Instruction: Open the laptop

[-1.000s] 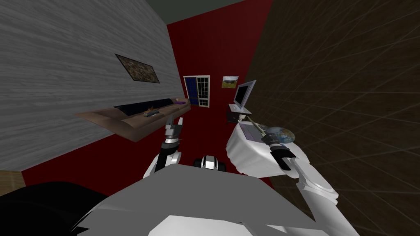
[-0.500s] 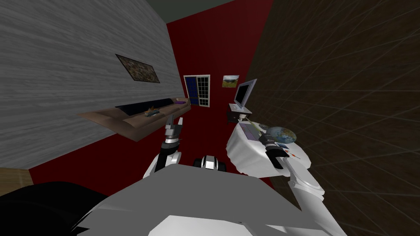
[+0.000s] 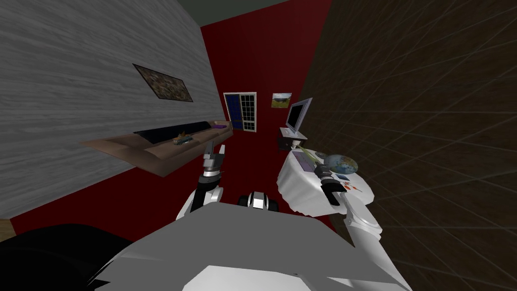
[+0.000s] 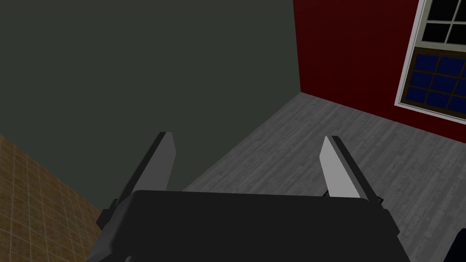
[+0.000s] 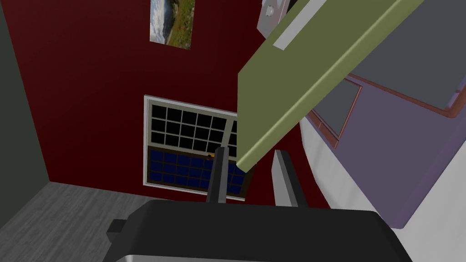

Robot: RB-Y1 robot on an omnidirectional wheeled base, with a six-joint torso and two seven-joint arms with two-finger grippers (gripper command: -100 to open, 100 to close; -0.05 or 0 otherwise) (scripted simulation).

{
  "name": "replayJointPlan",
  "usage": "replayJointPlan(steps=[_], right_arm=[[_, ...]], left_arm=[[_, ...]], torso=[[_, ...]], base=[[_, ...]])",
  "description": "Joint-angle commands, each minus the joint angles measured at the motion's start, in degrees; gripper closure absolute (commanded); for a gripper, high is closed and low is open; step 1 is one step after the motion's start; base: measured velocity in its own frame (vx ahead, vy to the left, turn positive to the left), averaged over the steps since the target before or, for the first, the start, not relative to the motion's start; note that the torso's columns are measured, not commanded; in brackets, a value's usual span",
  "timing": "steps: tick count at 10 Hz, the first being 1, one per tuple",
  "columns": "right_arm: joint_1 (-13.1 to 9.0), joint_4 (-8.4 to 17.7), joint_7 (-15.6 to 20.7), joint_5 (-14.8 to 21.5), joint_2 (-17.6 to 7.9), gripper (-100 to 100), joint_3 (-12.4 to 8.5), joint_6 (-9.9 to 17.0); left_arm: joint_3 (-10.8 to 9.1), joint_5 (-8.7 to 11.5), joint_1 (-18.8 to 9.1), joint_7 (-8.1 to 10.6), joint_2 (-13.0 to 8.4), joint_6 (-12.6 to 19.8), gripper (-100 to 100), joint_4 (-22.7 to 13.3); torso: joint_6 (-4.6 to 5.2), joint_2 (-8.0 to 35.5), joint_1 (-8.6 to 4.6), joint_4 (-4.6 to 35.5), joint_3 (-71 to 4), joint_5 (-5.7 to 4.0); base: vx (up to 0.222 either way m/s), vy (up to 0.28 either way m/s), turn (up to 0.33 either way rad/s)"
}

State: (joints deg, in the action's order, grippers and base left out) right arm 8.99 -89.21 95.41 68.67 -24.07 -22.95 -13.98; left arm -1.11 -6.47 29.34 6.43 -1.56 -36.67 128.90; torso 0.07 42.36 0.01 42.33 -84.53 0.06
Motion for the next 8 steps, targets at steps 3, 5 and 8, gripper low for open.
replayJointPlan(steps=[3, 5, 8], right_arm=[[0.07, 1.69, -5.4, -1.47, -7.27, -100, -0.38, -0.14], [0.1, 2.36, -7.55, -2.06, -10.17, -100, -0.54, -0.2], [0.15, 3.37, -10.79, -2.95, -14.53, -100, -0.77, -0.28]], left_arm=[[0.02, 0.0, -0.01, 0.0, 0.01, 0.0, 0, 0.0], [0.01, 0.0, -0.01, 0.0, 0.01, 0.0, 0, 0.0], [0.01, 0.0, 0.0, 0.0, 0.01, 0.0, 0, 0.0]], torso=[[-0.07, -0.06, 0.19, -0.05, -0.03, 0.01], [-0.09, -0.07, -0.07, -0.03, -0.04, -0.06], [-0.07, -0.09, 0.03, -0.05, -0.05, -0.04]], base=[[-0.001, 0.087, 0.01], [-0.004, 0.063, 0.0], [0.003, 0.059, 0.003]])
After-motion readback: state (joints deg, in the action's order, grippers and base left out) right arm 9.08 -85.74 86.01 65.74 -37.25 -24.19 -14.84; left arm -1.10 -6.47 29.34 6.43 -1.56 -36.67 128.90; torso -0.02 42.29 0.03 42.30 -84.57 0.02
